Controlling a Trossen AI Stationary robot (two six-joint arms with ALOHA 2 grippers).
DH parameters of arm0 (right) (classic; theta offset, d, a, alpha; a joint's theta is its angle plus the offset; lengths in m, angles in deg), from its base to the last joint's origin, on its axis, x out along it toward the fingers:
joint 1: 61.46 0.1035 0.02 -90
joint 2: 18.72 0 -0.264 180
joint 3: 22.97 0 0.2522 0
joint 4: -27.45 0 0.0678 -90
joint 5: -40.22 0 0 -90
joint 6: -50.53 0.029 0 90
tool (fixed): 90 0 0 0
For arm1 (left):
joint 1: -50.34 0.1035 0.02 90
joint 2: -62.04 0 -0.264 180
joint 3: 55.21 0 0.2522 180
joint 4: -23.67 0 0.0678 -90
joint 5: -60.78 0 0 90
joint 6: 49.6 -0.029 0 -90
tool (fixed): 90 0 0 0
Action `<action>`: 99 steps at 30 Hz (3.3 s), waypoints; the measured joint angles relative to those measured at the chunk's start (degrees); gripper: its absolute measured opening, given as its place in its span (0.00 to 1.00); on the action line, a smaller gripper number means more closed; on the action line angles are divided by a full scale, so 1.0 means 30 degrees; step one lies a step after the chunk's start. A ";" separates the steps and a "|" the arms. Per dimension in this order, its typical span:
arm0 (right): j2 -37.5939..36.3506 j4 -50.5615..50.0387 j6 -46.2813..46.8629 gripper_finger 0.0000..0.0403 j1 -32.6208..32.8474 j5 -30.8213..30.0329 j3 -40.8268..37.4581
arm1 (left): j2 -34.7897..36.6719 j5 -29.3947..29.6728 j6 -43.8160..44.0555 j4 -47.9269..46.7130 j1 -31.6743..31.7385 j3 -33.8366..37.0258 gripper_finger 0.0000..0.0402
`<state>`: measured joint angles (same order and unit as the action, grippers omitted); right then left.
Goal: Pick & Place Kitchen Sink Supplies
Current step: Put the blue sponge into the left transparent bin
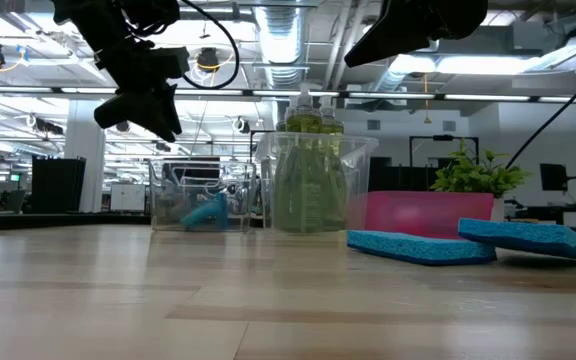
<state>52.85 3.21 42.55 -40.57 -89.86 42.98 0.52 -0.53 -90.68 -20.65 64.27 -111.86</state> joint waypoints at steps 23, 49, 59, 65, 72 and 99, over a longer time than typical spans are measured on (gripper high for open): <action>0.0000 -0.0412 0.0015 0.30 0.0000 0.0000 -0.0007 | 0.0036 -0.4464 0.5624 0.2615 -0.0239 0.2557 0.36; -0.0005 -0.0510 0.0005 0.30 -0.0002 0.0000 -0.0007 | 0.0135 -0.5791 0.6410 1.2414 -0.4671 0.2568 0.36; -0.0007 -0.1066 0.0086 0.30 -0.0002 0.0000 -0.0007 | 0.0138 -1.2679 0.9773 1.2121 -0.6424 0.4764 0.36; -0.0022 -0.2964 0.2057 0.30 -0.0066 0.3615 -0.0007 | 0.0117 -0.9460 1.3620 1.4127 -0.6419 0.7434 0.36; 0.0233 -0.6077 0.5128 0.30 -0.0021 1.2433 -0.0007 | 0.0124 -0.7902 1.4921 1.7931 -0.6419 0.8327 0.36; 0.2552 -0.8783 0.5537 0.30 0.0070 1.2541 -0.0007 | 0.0124 -0.7864 1.4936 1.9209 -0.6419 0.8327 0.36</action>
<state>60.51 -23.14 59.16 -40.36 -52.23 42.96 0.90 -24.12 -45.88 36.98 45.01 -86.88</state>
